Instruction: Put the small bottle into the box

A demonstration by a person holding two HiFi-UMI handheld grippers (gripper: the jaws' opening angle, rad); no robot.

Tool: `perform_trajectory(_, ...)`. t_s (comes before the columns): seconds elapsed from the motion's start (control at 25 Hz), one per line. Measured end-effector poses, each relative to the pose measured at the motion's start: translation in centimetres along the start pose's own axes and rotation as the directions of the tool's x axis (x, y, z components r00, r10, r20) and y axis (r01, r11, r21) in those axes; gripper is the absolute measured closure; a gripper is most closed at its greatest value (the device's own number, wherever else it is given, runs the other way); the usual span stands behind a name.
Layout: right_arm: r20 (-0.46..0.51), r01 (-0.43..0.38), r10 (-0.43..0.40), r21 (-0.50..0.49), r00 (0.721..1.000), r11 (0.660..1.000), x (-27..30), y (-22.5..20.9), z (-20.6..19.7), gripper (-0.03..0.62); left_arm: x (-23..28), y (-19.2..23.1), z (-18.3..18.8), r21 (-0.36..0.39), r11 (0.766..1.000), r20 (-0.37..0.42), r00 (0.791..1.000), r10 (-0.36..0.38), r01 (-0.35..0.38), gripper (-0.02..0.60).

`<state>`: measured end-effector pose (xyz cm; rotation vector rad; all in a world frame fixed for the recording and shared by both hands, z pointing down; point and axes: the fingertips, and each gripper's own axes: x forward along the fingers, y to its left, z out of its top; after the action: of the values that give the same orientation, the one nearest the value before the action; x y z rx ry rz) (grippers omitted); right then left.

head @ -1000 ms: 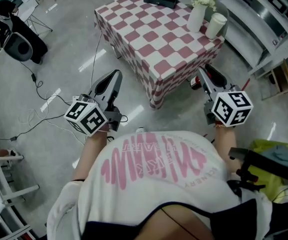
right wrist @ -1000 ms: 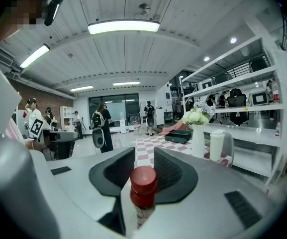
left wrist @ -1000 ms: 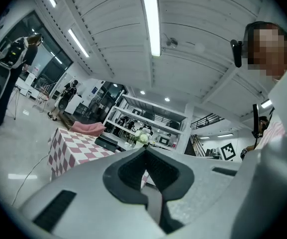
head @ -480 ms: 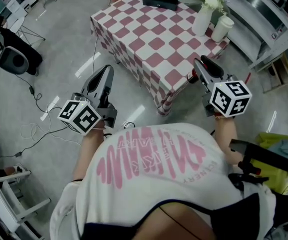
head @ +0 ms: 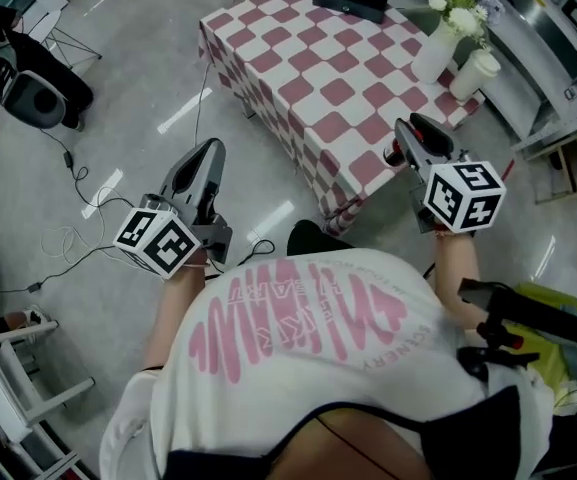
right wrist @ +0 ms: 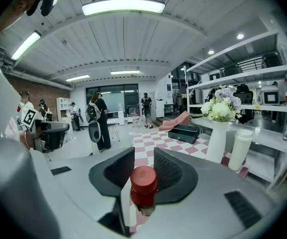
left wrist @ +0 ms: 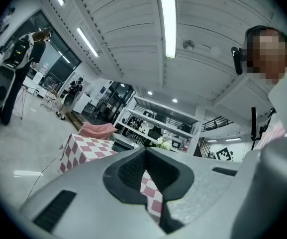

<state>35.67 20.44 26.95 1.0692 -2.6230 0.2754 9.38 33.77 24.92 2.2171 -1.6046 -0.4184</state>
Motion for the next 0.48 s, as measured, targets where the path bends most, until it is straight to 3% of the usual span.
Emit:
perform_trajectory(0.28,0.002,-0.010,0.010,0.020,1.000,1.000,3.7,-0.9,0.3,0.474,0.8,3.1,0.6,-0.014,0.999,0.013,0.999,0.043,-0.043,0.574)
perform_trajectory(0.48,0.000,-0.016,0.016,0.020,1.000,1.000,7.0,-1.7,0.9,0.474,2.7,5.3,1.5,-0.010,0.999,0.012,0.999,0.035,-0.035,0.574)
